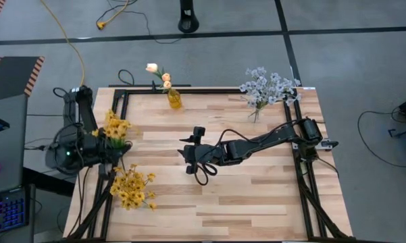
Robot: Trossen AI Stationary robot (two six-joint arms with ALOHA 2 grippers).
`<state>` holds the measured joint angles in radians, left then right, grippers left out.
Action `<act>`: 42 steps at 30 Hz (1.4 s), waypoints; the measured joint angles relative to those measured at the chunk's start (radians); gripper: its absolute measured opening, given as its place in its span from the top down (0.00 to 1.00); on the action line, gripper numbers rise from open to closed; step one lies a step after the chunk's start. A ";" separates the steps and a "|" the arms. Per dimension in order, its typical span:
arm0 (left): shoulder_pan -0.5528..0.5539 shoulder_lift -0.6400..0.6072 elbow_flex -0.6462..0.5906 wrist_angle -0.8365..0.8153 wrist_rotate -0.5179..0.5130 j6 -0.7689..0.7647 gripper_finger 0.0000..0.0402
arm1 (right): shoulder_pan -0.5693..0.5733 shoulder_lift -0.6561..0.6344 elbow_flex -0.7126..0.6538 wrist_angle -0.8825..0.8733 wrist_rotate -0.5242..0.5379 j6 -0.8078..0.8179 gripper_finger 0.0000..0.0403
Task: Sort flowers into vase by color
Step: Put the yellow flowers into the bottom transparent vase
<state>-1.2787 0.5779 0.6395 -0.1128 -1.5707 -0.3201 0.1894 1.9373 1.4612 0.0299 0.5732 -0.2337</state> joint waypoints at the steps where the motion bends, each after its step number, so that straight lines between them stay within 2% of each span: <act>1: -0.003 0.005 0.000 0.000 0.000 -0.002 1.00 | 0.000 0.000 0.000 0.000 0.000 0.000 0.44; 9: -0.063 0.039 0.000 0.003 -0.001 -0.040 1.00 | 0.001 0.000 0.000 0.000 -0.001 0.031 0.44; 17: -0.173 0.079 0.000 0.139 -0.001 0.009 1.00 | 0.008 0.000 0.000 0.000 -0.033 0.093 0.44; 22: -0.245 0.103 0.000 0.142 -0.001 -0.005 1.00 | 0.008 0.000 0.000 0.000 -0.079 0.133 0.44; 29: -0.310 0.189 0.000 0.142 0.000 -0.031 1.00 | 0.008 0.000 0.000 0.000 -0.080 0.147 0.44; 42: -0.276 0.387 0.000 0.184 0.000 -0.032 1.00 | 0.007 0.000 0.000 0.001 -0.080 0.158 0.44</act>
<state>-1.5544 0.9654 0.6395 0.0708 -1.5707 -0.3519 0.1967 1.9373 1.4612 0.0307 0.4931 -0.0761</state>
